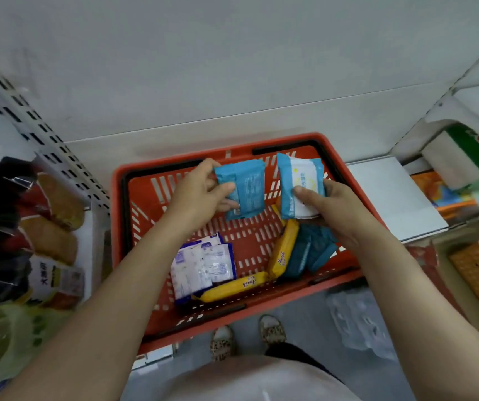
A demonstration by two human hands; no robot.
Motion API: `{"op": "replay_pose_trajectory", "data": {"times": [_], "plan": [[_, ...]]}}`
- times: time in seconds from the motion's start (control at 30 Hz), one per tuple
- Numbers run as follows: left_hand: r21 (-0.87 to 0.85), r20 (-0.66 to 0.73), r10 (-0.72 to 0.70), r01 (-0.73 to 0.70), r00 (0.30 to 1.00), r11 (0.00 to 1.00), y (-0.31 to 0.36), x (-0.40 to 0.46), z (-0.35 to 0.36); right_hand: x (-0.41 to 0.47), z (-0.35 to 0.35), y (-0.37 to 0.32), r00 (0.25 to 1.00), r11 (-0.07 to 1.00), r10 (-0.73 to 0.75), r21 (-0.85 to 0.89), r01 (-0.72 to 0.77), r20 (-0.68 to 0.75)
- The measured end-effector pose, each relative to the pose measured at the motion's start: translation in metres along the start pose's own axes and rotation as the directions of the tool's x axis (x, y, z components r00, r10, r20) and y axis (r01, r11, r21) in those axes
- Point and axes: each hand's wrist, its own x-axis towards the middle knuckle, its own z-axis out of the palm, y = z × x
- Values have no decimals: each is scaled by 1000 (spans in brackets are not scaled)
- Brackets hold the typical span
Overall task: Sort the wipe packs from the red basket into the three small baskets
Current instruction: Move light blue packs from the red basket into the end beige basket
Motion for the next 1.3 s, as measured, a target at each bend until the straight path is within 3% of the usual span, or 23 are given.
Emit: {"op": "replay_pose_trajectory", "data": {"times": [0.13,0.23,0.4,0.63,0.8,0.97,1.3], "plan": [[-22,9,101,-101,995,995,13,-15,13,-27,-2,-4,996,986,-78,144,83,-36],[-12,-52,88,-89,995,996,24,-27,32,-50,-12,-5,986,961,-131,232,152,-101],[-115,-145,107,-124,984,986,36,-48,89,-96,-58,6,921,941,-186,209,268,-343],[-132,-14,201,-201,980,971,60,-103,245,-207,-194,58,789,920,-239,127,369,-566],[-185,184,93,-58,978,981,58,-168,389,-303,-301,114,619,914,-134,144,378,-774],[-226,343,56,24,938,974,51,-218,512,-382,-392,171,476,913,9,201,354,-879],[-195,409,-13,101,912,976,61,-213,686,-429,-536,216,429,824,125,335,458,-894]]}}
